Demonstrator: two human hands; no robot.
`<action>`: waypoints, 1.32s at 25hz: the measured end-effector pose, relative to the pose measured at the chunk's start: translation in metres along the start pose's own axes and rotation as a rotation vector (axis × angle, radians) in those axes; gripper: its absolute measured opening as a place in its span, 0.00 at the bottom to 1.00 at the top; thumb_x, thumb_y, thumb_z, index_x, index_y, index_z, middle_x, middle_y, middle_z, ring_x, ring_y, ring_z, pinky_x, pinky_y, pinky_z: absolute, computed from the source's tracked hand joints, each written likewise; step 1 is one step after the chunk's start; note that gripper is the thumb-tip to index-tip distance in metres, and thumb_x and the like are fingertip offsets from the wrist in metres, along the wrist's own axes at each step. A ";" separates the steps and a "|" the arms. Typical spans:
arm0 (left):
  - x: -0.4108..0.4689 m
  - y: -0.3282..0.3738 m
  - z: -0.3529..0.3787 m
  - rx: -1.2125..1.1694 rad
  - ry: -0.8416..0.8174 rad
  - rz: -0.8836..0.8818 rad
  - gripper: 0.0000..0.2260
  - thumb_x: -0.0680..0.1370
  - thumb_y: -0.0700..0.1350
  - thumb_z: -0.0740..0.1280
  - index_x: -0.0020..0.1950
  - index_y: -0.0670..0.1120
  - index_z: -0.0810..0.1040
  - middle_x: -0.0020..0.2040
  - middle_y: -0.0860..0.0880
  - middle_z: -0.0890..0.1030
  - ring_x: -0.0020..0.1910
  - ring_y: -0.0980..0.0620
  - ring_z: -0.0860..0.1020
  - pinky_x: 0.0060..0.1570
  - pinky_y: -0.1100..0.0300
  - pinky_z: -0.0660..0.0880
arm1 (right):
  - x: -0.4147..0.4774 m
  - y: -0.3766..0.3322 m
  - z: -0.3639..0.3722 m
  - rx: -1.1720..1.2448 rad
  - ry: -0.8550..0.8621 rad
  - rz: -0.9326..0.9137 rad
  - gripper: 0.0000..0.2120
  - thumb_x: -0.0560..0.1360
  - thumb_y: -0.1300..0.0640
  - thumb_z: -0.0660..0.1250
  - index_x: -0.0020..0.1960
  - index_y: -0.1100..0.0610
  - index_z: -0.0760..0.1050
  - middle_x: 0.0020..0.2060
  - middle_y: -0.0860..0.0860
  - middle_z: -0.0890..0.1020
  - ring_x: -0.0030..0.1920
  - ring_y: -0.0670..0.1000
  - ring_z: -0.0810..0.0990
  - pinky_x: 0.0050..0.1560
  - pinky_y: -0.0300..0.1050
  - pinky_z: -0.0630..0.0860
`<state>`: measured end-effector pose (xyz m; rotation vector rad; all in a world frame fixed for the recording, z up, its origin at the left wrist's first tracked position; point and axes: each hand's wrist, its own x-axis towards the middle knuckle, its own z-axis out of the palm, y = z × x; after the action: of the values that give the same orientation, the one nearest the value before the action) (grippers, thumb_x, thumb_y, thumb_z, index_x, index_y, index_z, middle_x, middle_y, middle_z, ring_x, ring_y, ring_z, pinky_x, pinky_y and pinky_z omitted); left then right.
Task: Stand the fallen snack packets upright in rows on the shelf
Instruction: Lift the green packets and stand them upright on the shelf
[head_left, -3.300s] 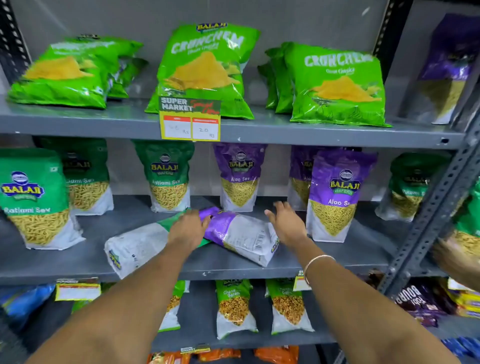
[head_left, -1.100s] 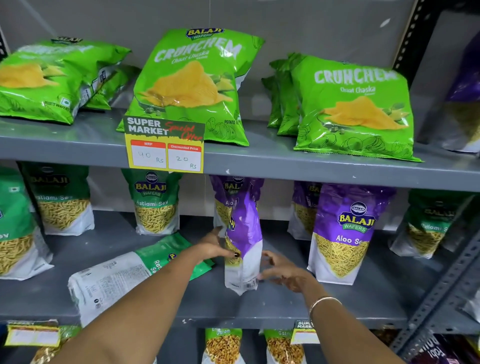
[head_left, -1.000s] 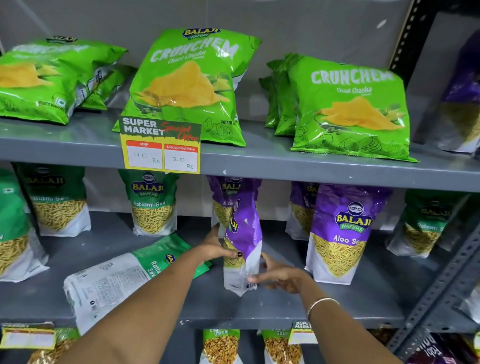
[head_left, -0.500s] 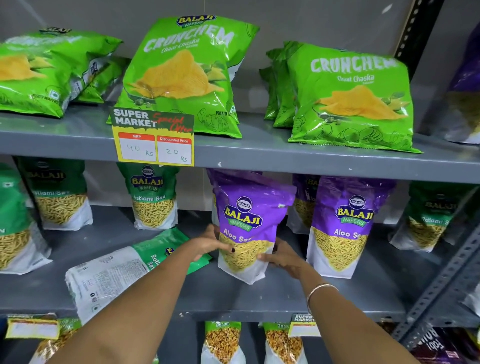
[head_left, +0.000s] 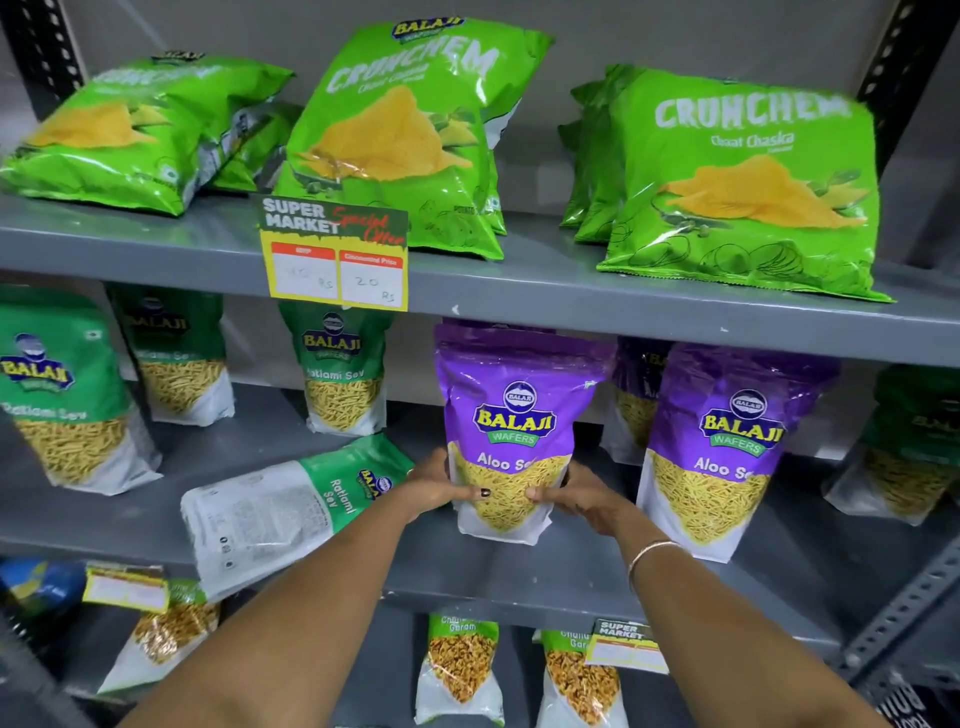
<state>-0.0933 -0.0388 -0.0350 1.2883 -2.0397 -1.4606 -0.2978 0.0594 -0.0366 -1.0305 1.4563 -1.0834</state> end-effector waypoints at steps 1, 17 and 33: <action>0.000 -0.004 -0.005 0.079 0.006 -0.001 0.35 0.60 0.53 0.77 0.63 0.46 0.69 0.65 0.46 0.76 0.65 0.44 0.74 0.66 0.50 0.71 | -0.001 -0.004 0.000 -0.027 -0.023 0.068 0.19 0.66 0.67 0.74 0.55 0.57 0.76 0.49 0.54 0.84 0.42 0.45 0.82 0.41 0.34 0.79; -0.006 -0.145 -0.244 0.068 -0.161 -0.203 0.36 0.58 0.61 0.75 0.59 0.40 0.79 0.57 0.40 0.81 0.55 0.43 0.80 0.61 0.50 0.75 | 0.058 -0.001 0.253 0.256 0.181 0.569 0.14 0.73 0.50 0.66 0.41 0.61 0.72 0.21 0.59 0.80 0.21 0.57 0.81 0.21 0.45 0.78; -0.026 -0.086 -0.258 0.069 -0.043 0.071 0.29 0.64 0.35 0.76 0.64 0.39 0.74 0.63 0.46 0.78 0.62 0.46 0.76 0.56 0.61 0.71 | 0.060 -0.113 0.288 0.004 0.685 -0.069 0.25 0.65 0.71 0.73 0.59 0.71 0.70 0.52 0.58 0.80 0.44 0.54 0.80 0.32 0.35 0.78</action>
<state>0.1404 -0.1748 0.0059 1.2065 -2.1578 -1.4099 -0.0134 -0.0567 0.0331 -0.7337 1.9569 -1.5832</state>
